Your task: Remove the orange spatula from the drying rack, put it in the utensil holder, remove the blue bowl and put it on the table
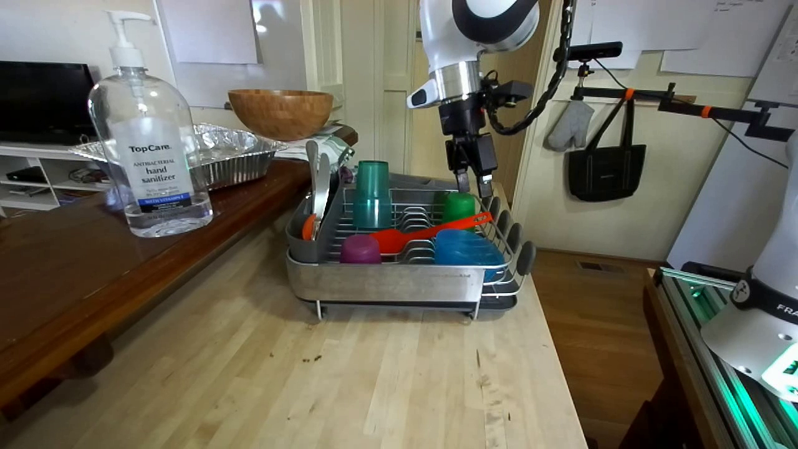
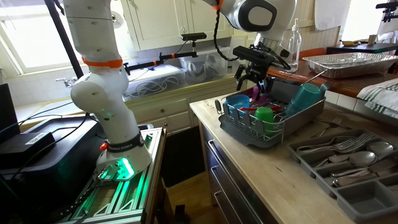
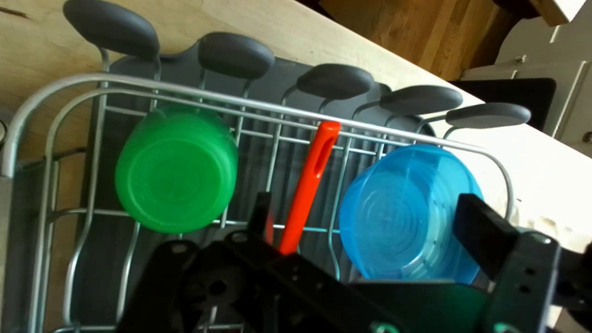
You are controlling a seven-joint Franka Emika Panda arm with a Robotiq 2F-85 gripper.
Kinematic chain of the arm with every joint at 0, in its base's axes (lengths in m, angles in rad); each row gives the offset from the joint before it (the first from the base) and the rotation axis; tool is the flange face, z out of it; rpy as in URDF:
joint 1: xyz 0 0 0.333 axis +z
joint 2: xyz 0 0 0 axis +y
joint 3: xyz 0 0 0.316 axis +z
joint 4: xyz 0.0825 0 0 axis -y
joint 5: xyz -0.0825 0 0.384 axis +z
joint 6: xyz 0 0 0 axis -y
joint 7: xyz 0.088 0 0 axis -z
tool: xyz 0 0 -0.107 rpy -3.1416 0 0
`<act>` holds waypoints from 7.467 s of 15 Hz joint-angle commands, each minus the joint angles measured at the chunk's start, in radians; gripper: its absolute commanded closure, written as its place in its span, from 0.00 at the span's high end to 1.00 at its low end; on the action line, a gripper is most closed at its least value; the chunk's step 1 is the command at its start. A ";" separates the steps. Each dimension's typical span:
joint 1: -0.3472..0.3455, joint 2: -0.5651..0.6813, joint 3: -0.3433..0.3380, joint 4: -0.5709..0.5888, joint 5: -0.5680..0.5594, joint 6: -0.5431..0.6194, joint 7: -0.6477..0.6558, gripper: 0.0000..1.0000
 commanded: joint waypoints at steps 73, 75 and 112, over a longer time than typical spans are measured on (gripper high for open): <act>-0.268 -0.934 0.001 -0.731 -0.437 0.703 0.607 0.03; -0.305 -0.917 -0.008 -0.725 -0.464 0.771 0.614 0.03; 0.647 -0.430 -1.071 -0.391 0.255 1.080 -0.048 0.03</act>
